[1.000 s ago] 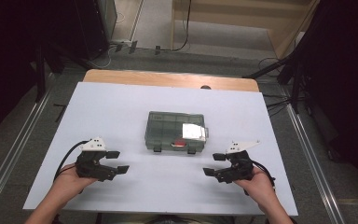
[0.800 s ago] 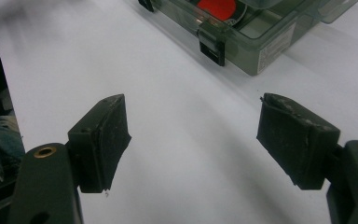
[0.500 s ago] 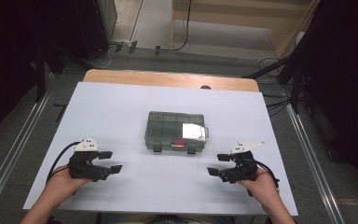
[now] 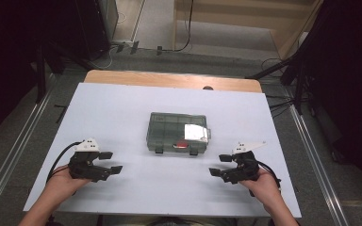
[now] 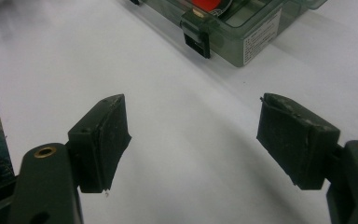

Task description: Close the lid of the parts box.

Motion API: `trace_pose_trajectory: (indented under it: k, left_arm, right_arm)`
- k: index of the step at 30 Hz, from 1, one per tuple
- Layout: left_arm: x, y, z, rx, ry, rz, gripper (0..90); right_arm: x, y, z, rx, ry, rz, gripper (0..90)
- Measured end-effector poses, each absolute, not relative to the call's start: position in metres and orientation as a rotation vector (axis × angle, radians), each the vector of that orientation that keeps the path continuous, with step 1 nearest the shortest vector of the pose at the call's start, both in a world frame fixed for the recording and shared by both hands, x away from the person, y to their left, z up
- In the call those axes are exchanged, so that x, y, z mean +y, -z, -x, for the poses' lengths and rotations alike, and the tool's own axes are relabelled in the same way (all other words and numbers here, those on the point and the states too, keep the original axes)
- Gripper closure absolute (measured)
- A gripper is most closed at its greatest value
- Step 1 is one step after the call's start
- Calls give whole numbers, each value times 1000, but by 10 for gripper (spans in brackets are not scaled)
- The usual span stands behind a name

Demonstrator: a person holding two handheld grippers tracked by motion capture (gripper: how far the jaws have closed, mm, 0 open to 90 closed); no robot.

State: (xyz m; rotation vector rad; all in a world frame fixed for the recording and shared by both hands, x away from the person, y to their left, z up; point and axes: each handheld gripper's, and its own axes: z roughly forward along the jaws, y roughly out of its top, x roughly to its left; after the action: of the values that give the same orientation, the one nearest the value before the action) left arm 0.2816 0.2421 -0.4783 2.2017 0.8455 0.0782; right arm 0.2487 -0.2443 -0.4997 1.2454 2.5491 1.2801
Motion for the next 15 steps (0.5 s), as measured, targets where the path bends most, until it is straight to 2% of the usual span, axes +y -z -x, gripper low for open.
trace_pose_trajectory:
  k: [15]
  left_arm:
    - [241,478,-281,839,-76,-2205,281]
  right_arm:
    - [-243,500,-249,2556,-1270,-1259,258]
